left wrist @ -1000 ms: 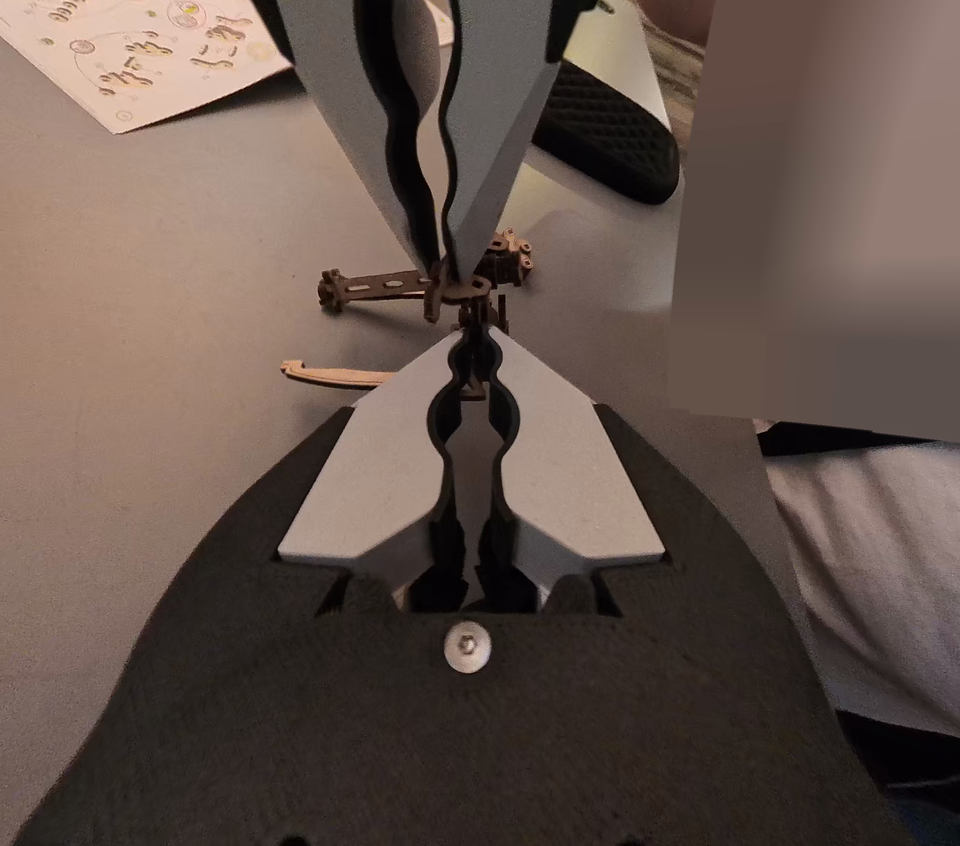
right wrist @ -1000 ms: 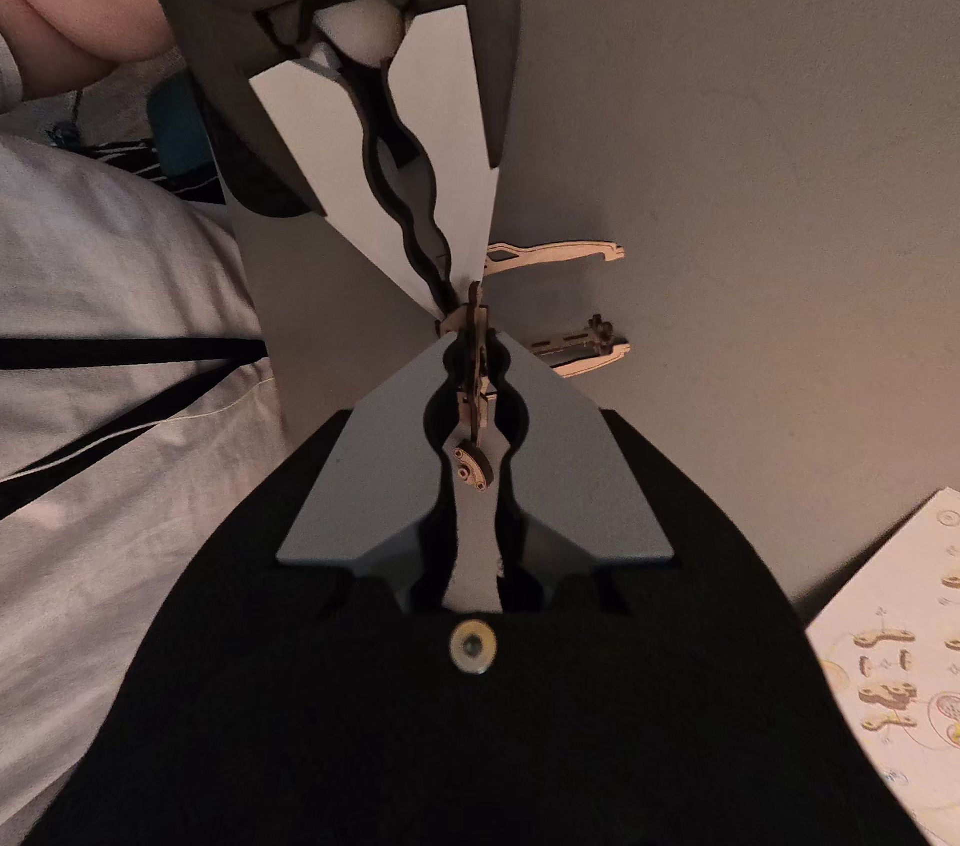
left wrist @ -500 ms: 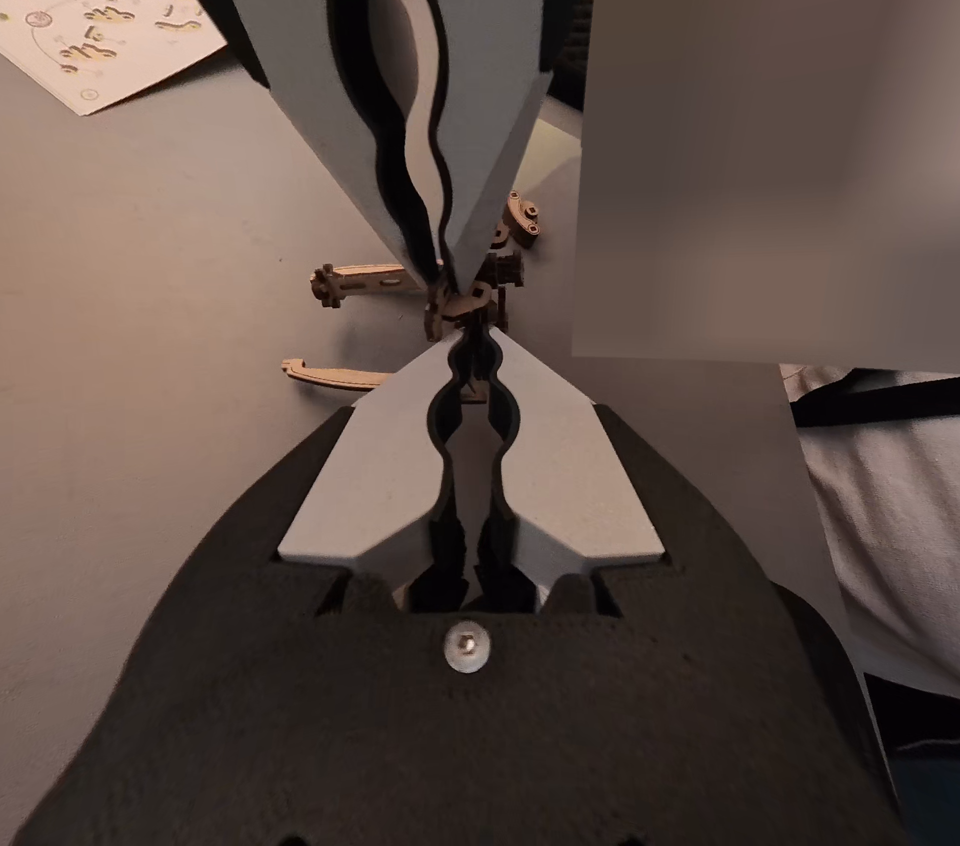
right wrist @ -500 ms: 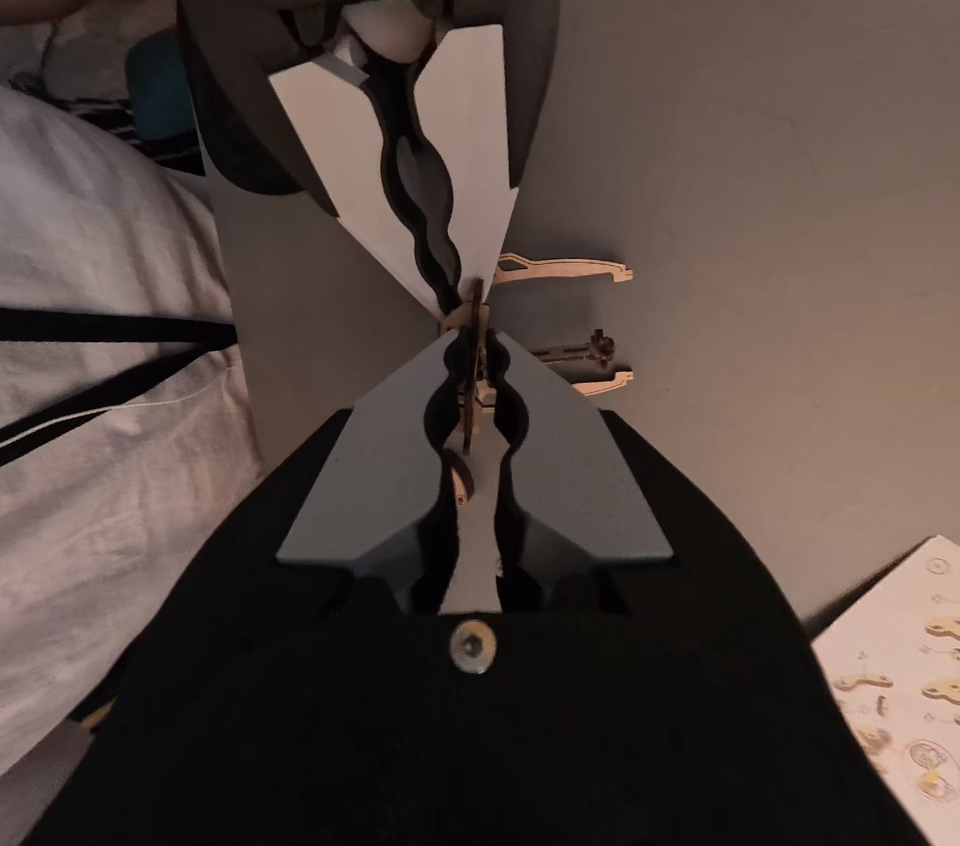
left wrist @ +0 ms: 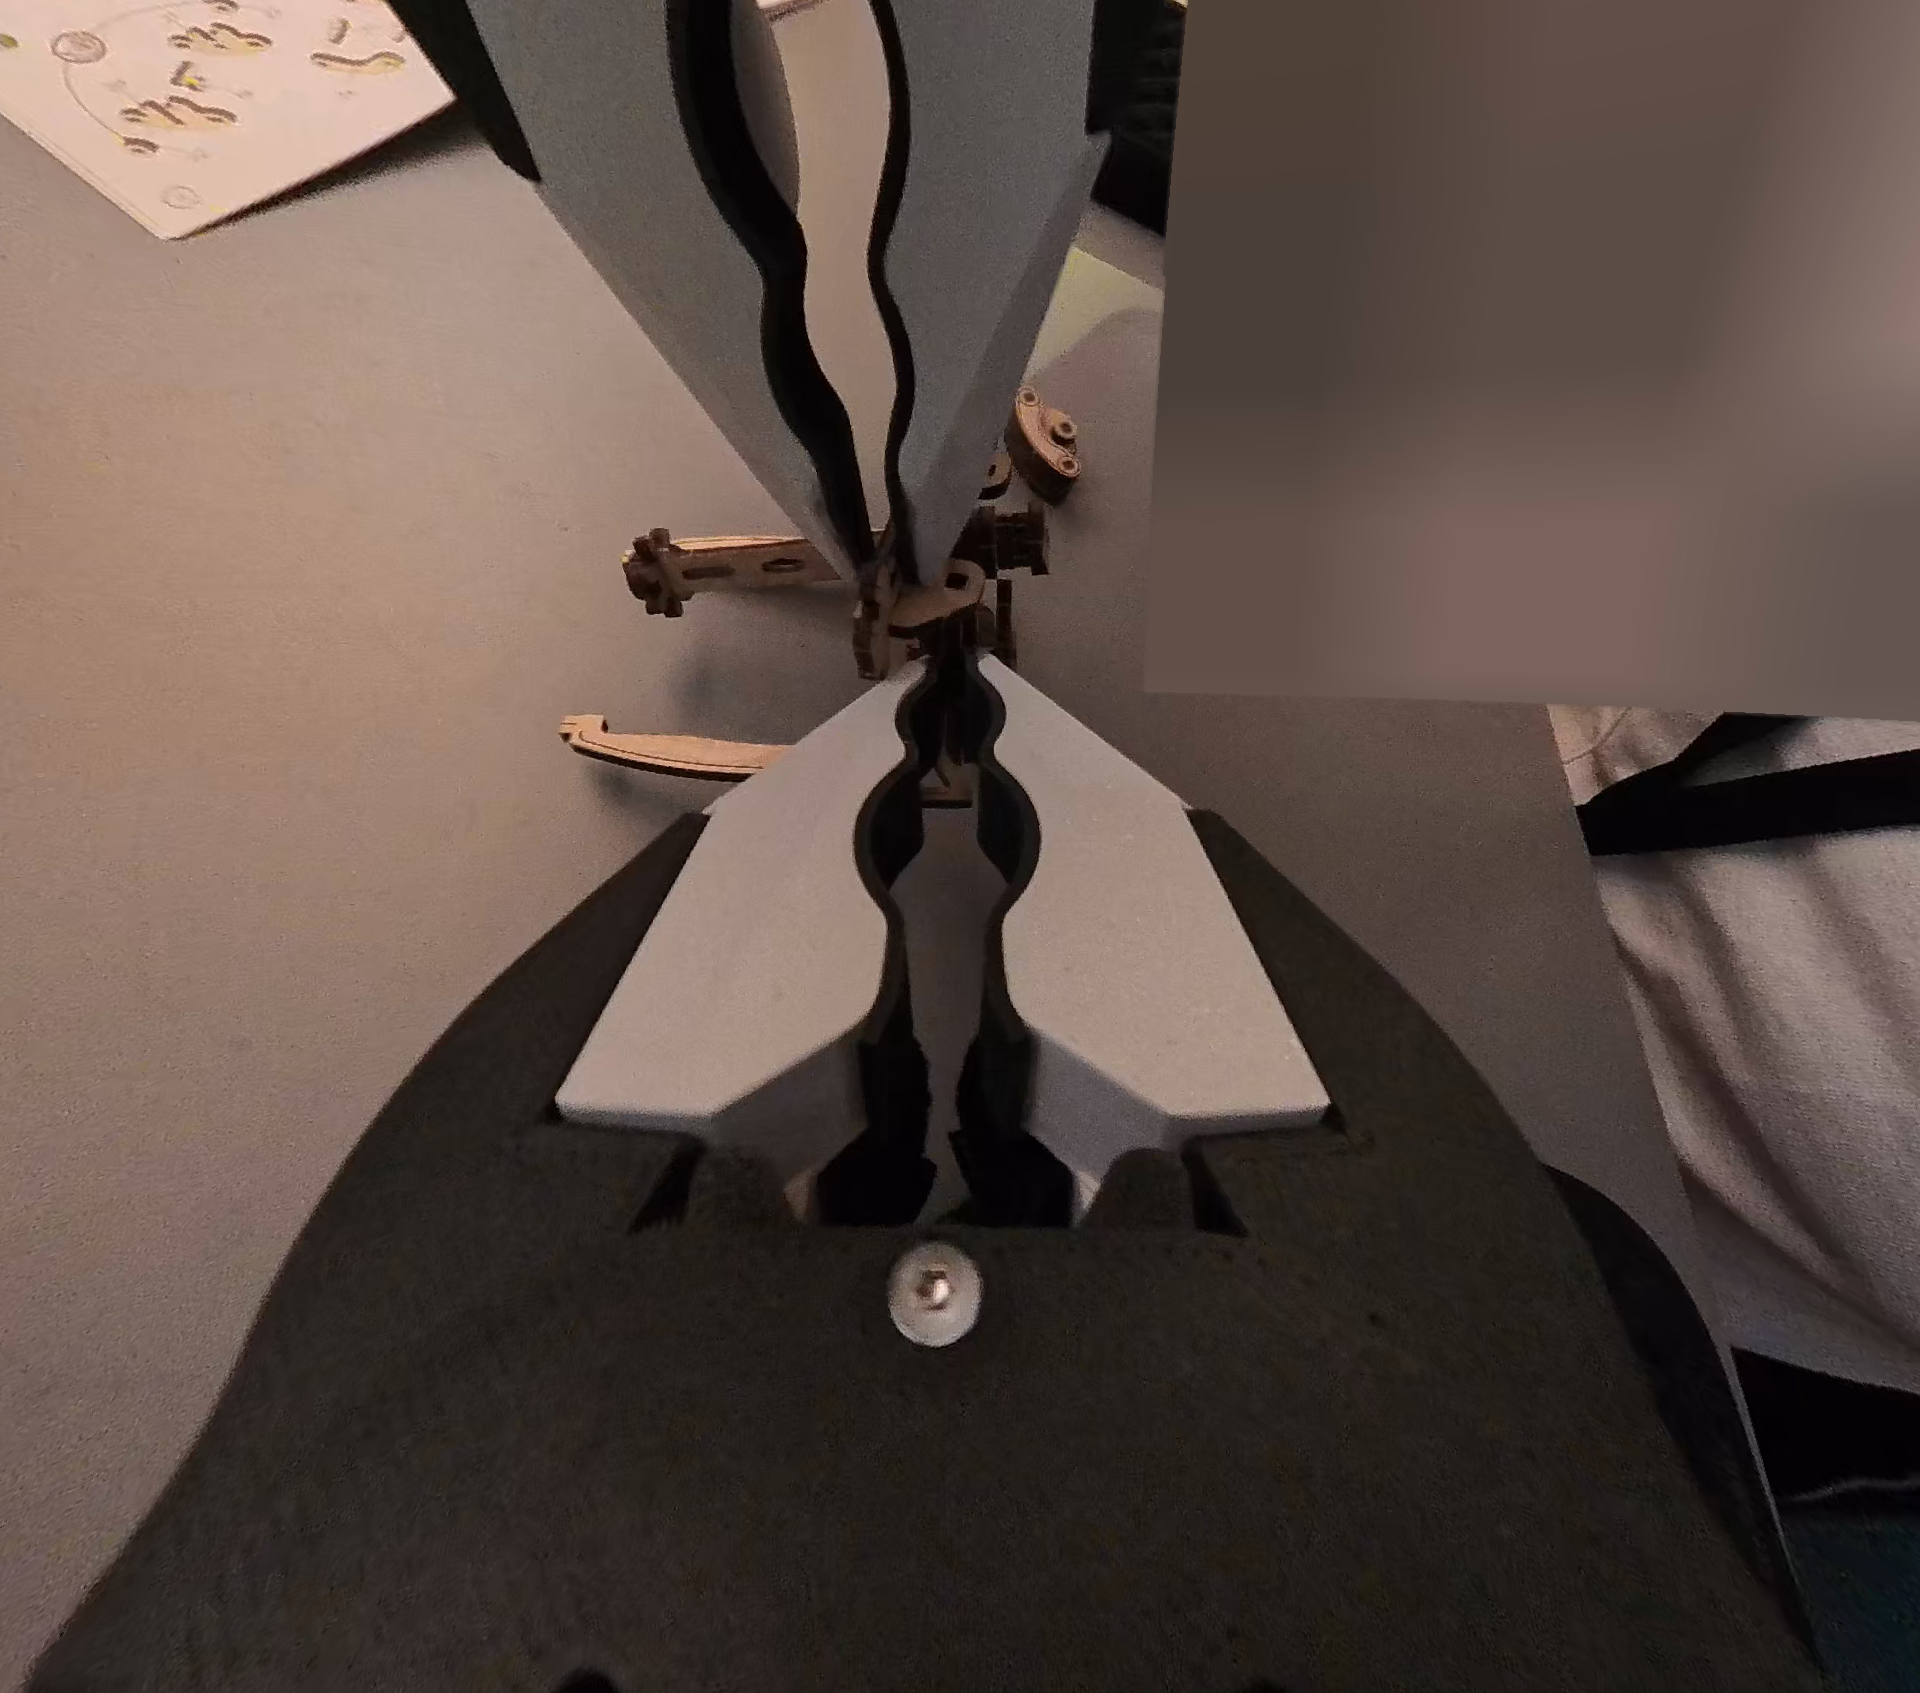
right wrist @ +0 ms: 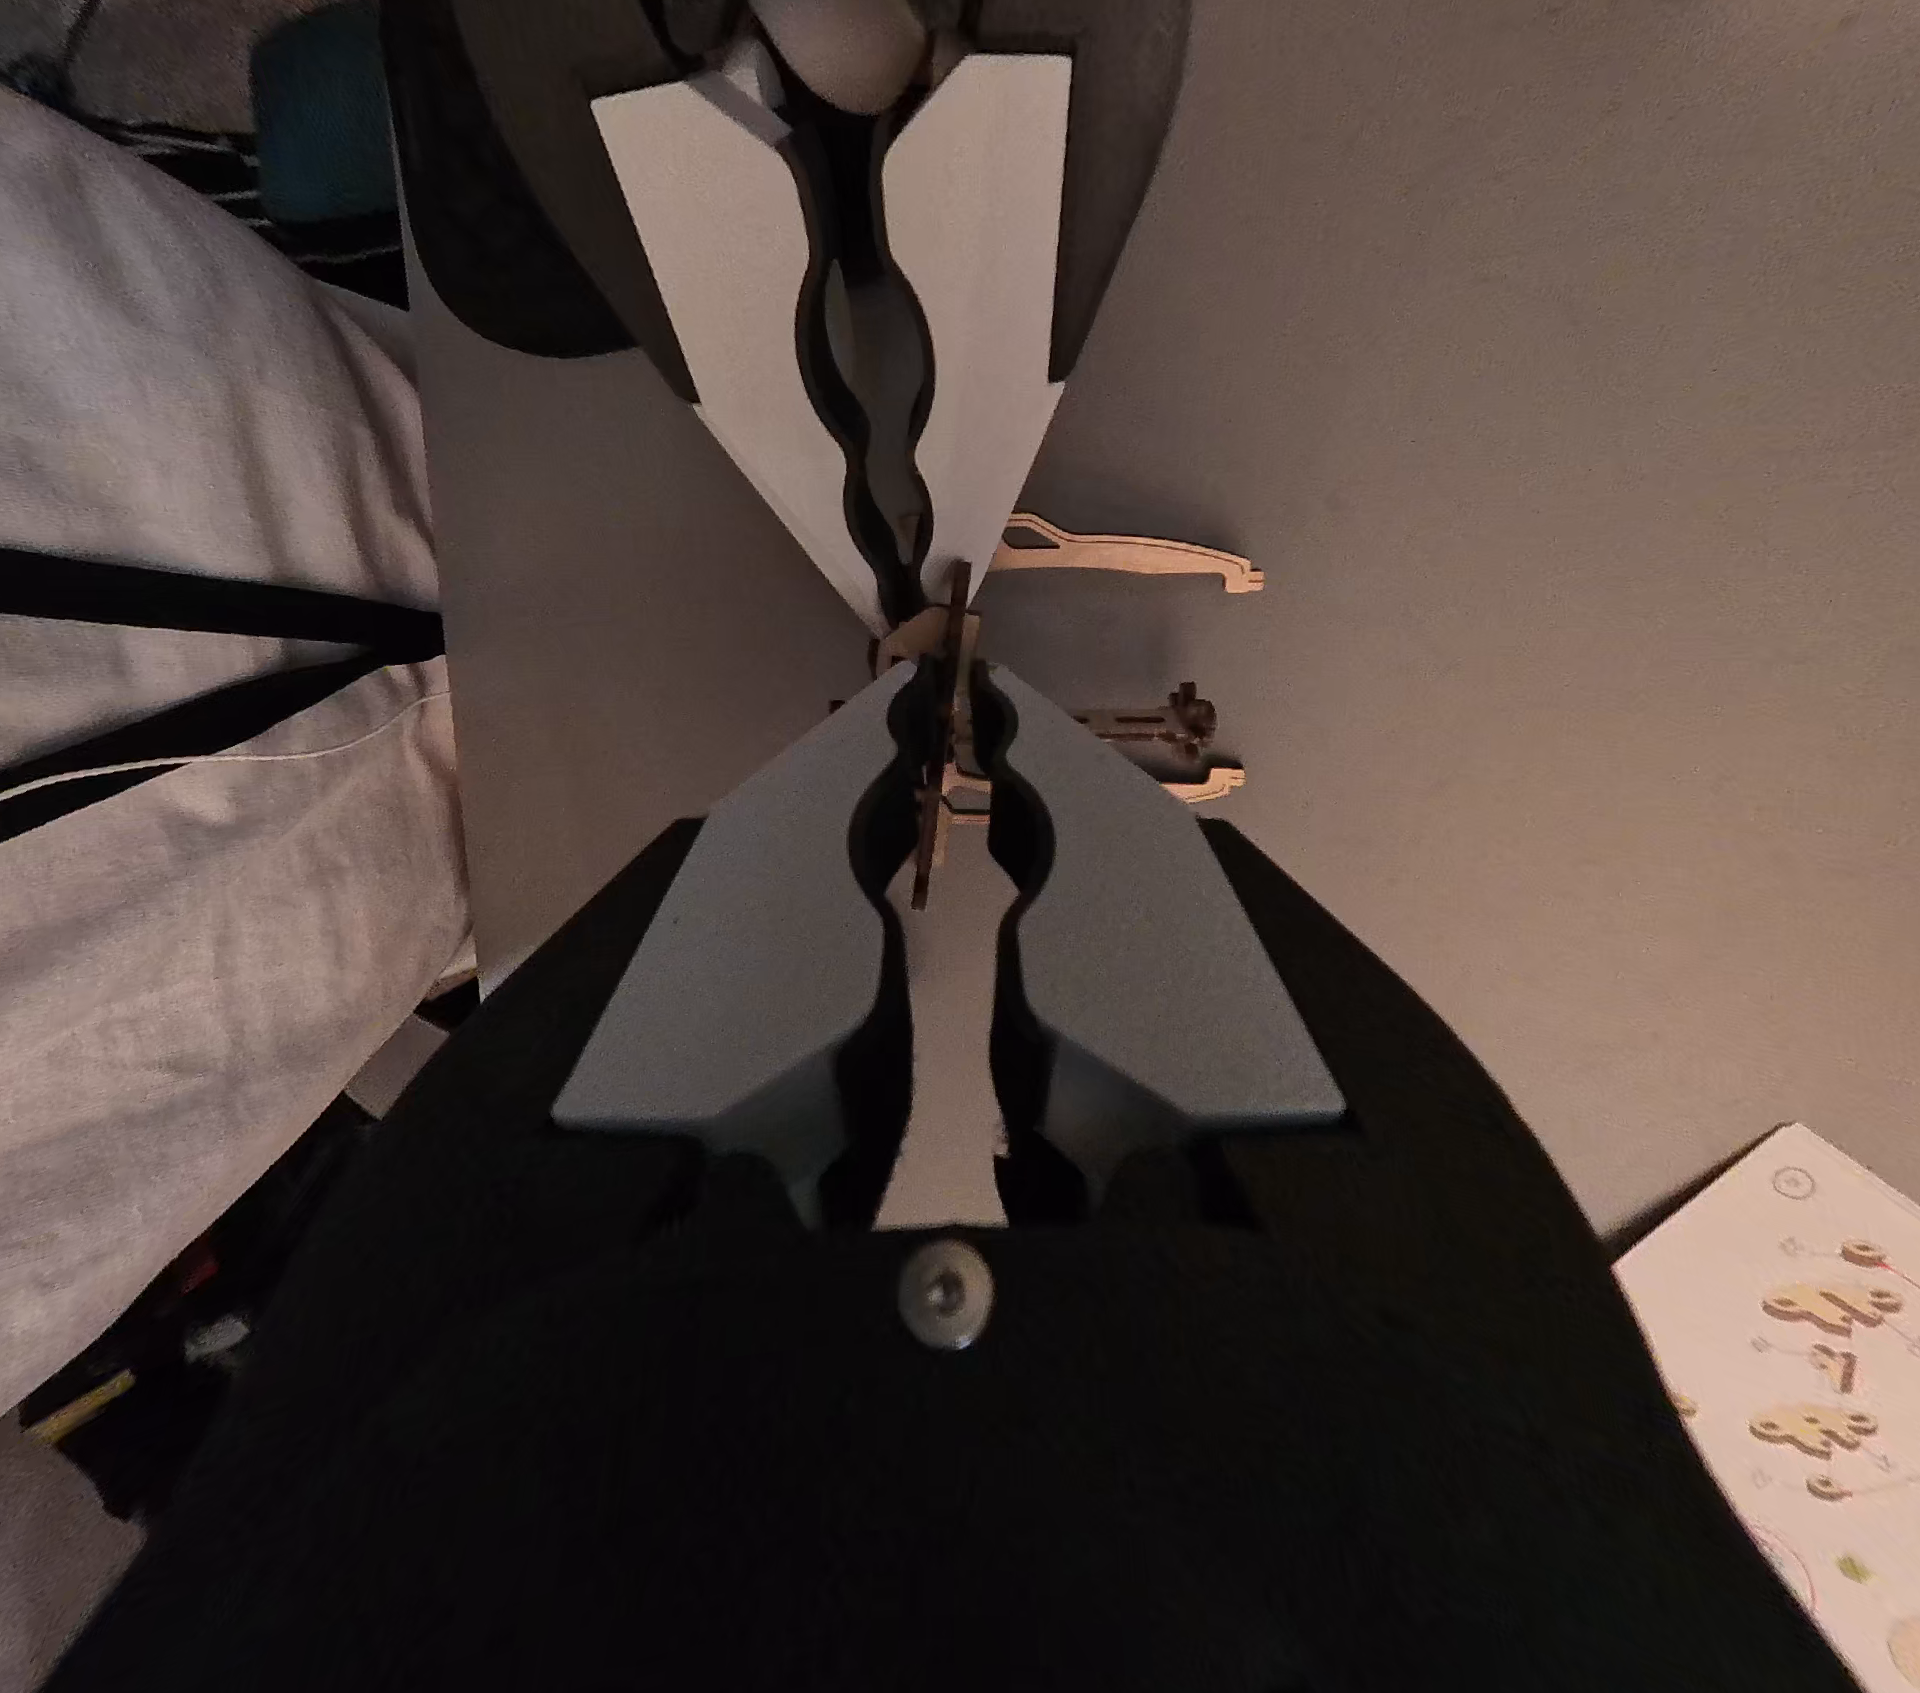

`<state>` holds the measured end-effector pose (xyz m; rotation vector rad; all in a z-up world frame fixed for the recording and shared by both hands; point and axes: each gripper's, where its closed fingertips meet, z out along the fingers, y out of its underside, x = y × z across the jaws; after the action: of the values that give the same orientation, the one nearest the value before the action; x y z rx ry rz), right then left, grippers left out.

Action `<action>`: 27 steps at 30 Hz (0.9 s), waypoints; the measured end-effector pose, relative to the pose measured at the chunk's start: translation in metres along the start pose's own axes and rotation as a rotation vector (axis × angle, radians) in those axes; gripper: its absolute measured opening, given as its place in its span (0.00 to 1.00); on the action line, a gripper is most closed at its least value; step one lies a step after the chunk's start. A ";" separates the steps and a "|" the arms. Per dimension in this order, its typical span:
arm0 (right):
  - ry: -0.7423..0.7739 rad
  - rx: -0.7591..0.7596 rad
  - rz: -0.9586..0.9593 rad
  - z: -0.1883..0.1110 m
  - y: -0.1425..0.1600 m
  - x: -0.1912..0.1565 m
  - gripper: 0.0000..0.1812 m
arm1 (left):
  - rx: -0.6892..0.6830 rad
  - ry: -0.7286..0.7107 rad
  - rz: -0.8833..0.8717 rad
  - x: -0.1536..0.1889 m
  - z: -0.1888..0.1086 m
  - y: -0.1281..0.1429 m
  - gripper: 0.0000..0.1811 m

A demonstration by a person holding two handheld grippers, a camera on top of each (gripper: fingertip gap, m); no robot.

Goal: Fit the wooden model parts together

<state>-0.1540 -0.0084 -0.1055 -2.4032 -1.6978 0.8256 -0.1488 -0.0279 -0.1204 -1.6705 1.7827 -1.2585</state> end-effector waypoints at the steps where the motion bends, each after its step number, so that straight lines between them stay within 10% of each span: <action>1: -0.008 0.007 0.006 0.000 0.000 0.000 0.03 | 0.003 0.001 -0.005 0.000 0.000 0.000 0.00; 27: 0.107 0.021 0.001 0.000 0.000 0.002 0.02 | 0.000 0.028 -0.031 0.000 0.001 0.000 0.00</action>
<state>-0.1533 -0.0061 -0.1060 -2.3881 -1.6409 0.6980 -0.1484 -0.0280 -0.1208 -1.6946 1.7799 -1.3007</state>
